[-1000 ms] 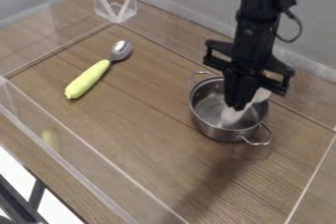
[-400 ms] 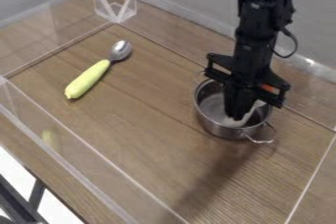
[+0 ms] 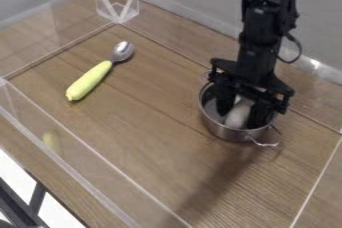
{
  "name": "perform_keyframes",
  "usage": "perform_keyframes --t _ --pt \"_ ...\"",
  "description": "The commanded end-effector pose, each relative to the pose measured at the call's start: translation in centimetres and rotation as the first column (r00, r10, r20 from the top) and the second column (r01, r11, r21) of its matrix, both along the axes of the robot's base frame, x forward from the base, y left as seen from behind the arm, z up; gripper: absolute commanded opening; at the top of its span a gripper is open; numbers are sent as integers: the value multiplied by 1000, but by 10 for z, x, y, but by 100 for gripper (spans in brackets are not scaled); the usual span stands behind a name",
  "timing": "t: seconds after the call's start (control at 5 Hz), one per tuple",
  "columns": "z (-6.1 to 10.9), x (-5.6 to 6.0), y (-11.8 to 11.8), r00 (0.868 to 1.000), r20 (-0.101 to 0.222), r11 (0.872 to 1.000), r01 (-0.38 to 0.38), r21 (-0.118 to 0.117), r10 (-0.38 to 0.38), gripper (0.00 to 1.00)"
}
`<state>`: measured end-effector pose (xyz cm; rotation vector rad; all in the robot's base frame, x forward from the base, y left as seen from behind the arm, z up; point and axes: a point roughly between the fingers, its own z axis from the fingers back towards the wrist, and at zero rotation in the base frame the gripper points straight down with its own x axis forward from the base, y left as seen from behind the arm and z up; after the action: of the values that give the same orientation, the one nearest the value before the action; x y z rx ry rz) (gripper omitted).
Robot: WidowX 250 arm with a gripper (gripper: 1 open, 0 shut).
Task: Put mushroom into the silver pot
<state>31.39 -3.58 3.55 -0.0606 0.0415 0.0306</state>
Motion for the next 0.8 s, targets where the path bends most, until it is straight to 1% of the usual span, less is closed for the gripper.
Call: perform_keyframes --t 0.0,0.2,0.4,0.6 --pt "12 2 4 999 37 1000 -23 -15 23 100" --pt "19 3 7 998 48 999 -30 -23 31 100" --pt "22 4 9 998 48 999 -28 -25 29 0" --pt "25 5 12 998 49 999 -26 -26 27 0"
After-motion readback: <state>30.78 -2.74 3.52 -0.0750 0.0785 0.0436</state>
